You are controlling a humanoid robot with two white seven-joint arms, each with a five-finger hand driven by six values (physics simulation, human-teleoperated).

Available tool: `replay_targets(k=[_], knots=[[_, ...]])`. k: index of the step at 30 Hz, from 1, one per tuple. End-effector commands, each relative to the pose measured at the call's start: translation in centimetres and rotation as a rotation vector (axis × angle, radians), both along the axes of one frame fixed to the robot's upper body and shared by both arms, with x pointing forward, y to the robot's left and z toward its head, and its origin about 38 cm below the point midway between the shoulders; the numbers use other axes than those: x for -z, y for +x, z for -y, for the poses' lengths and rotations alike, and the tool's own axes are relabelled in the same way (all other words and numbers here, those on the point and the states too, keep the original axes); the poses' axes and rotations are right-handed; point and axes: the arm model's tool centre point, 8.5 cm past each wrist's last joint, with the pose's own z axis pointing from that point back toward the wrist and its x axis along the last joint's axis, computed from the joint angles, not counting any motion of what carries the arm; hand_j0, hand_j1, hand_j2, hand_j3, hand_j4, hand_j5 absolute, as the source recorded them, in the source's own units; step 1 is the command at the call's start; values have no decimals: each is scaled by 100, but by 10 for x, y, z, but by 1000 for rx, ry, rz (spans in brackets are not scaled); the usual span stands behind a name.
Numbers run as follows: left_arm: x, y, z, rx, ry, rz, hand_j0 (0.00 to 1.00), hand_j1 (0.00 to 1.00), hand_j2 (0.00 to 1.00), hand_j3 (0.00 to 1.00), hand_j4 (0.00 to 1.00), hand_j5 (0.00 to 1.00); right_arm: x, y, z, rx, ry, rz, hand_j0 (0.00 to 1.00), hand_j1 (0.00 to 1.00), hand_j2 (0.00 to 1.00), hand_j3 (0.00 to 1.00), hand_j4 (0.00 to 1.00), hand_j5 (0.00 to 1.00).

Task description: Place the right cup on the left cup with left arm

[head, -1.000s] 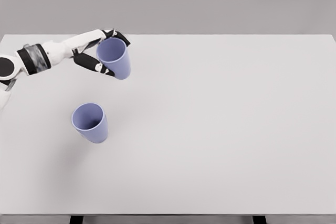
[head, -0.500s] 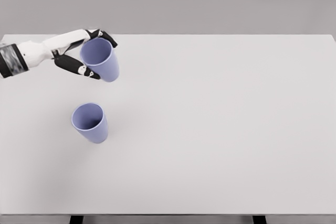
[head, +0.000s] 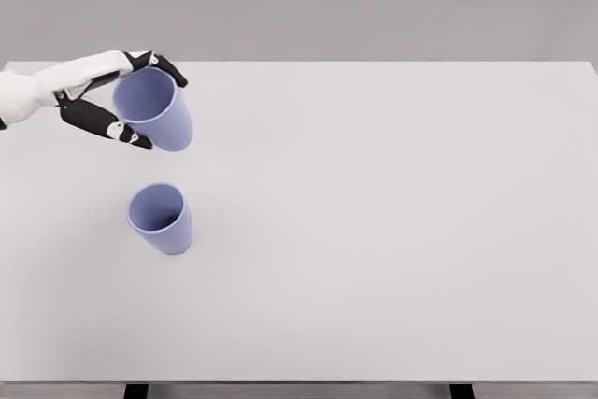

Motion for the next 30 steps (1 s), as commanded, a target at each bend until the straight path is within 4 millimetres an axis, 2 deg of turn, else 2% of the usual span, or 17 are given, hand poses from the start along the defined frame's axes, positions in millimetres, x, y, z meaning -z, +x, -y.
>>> replay_targets(k=[1, 6, 12, 14, 24, 25, 30], knots=[[-6, -4, -2, 4, -1, 3, 50, 50, 50, 50, 50, 50, 0, 0, 0, 0, 0, 0, 100, 100, 100, 100, 100, 100], [-8, -19, -4, 27, 27, -3, 50, 50, 50, 50, 50, 50, 0, 0, 0, 0, 0, -1, 100, 100, 100, 100, 100, 100], [-11, -23, -3, 36, 34, 1, 50, 50, 50, 50, 50, 50, 0, 0, 0, -1, 1, -1, 100, 100, 100, 100, 100, 100], [-10, -32, -8, 43, 50, -9, 50, 50, 50, 50, 50, 50, 0, 0, 0, -1, 0, 0, 100, 100, 100, 100, 100, 100], [-12, -39, -9, 54, 69, -8, 50, 50, 50, 50, 50, 50, 0, 0, 0, 0, 2, 0, 100, 100, 100, 100, 100, 100], [-12, -50, -9, 72, 94, -17, 50, 50, 50, 50, 50, 50, 0, 0, 0, -1, 0, 0, 100, 100, 100, 100, 100, 100], [-10, -57, -7, 87, 87, -33, 50, 50, 50, 50, 50, 50, 0, 0, 0, 0, 0, -1, 100, 100, 100, 100, 100, 100]])
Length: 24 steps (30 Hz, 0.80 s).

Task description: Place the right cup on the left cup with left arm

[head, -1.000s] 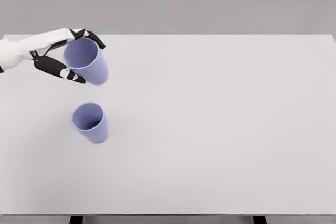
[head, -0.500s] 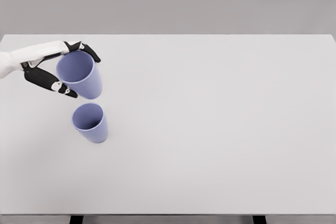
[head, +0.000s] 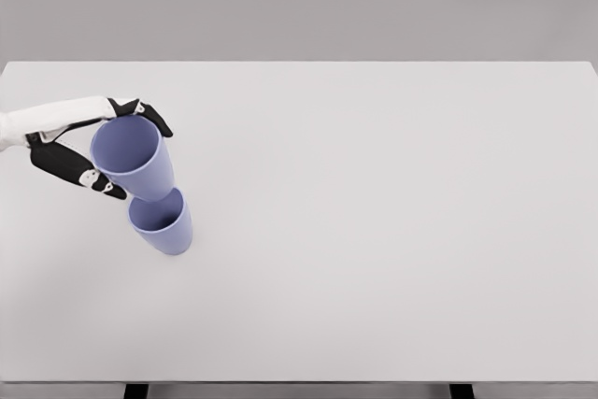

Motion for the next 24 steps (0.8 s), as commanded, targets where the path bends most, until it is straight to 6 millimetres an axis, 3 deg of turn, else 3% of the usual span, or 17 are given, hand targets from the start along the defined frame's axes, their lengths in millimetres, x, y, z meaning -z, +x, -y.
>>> replay_targets(k=[1, 24], knots=[[-3, -3, 1, 7, -4, 0, 50, 50, 50, 50, 50, 50, 0, 0, 0, 0, 0, 0, 100, 100, 100, 100, 100, 100], [10, -15, 3, 24, 7, -43, 50, 50, 50, 50, 50, 50, 0, 0, 0, 0, 1, 1, 100, 100, 100, 100, 100, 100]])
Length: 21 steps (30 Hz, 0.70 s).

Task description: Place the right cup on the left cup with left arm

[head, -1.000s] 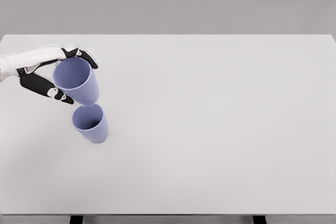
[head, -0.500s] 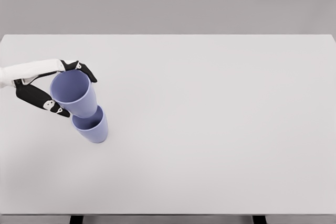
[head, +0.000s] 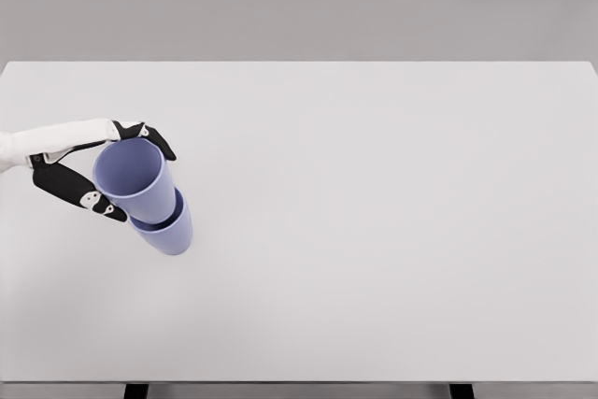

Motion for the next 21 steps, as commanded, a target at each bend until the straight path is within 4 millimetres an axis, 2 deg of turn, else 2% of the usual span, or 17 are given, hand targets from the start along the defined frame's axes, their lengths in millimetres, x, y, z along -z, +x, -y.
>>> replay_targets(k=[1, 21], knots=[[0, 0, 0, -4, -6, -3, 50, 50, 50, 50, 50, 50, 0, 0, 0, -1, -1, -1, 100, 100, 100, 100, 100, 100], [10, 0, -1, -10, -9, -26, 50, 50, 50, 50, 50, 50, 0, 0, 0, -1, 1, -1, 100, 100, 100, 100, 100, 100]])
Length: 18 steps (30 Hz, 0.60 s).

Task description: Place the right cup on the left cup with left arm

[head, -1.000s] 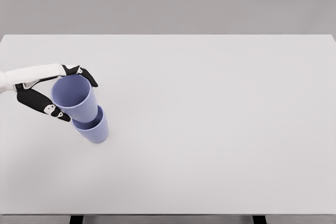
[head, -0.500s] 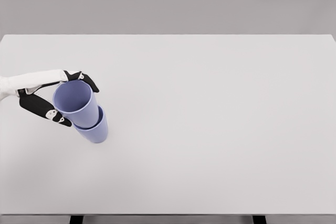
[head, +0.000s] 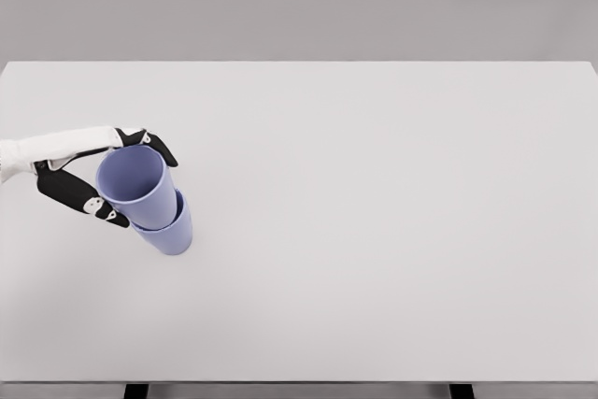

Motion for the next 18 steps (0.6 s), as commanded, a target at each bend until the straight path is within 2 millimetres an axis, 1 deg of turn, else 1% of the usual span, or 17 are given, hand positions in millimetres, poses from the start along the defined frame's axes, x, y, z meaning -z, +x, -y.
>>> replay_targets(k=[1, 12, 15, 16, 17, 18], knots=[[0, 0, 0, -3, -5, -2, 50, 50, 50, 50, 50, 50, 0, 0, 0, 1, 1, 0, 100, 100, 100, 100, 100, 100], [2, 0, 2, 1, -11, -7, 51, 51, 51, 51, 51, 51, 0, 0, 0, 1, -1, 0, 100, 100, 100, 100, 100, 100], [4, -1, 1, 0, -9, -11, 56, 56, 56, 56, 56, 56, 0, 0, 0, 1, -1, -1, 100, 100, 100, 100, 100, 100], [3, 0, 1, 0, -9, -9, 60, 60, 60, 60, 60, 60, 0, 0, 0, 1, -1, 0, 100, 100, 100, 100, 100, 100], [4, -1, 1, 1, -9, -10, 61, 61, 61, 61, 61, 61, 0, 0, 0, -1, -1, 0, 100, 100, 100, 100, 100, 100], [4, -1, 1, 1, -8, -9, 69, 69, 69, 69, 69, 69, 0, 0, 0, -1, -1, 0, 100, 100, 100, 100, 100, 100]])
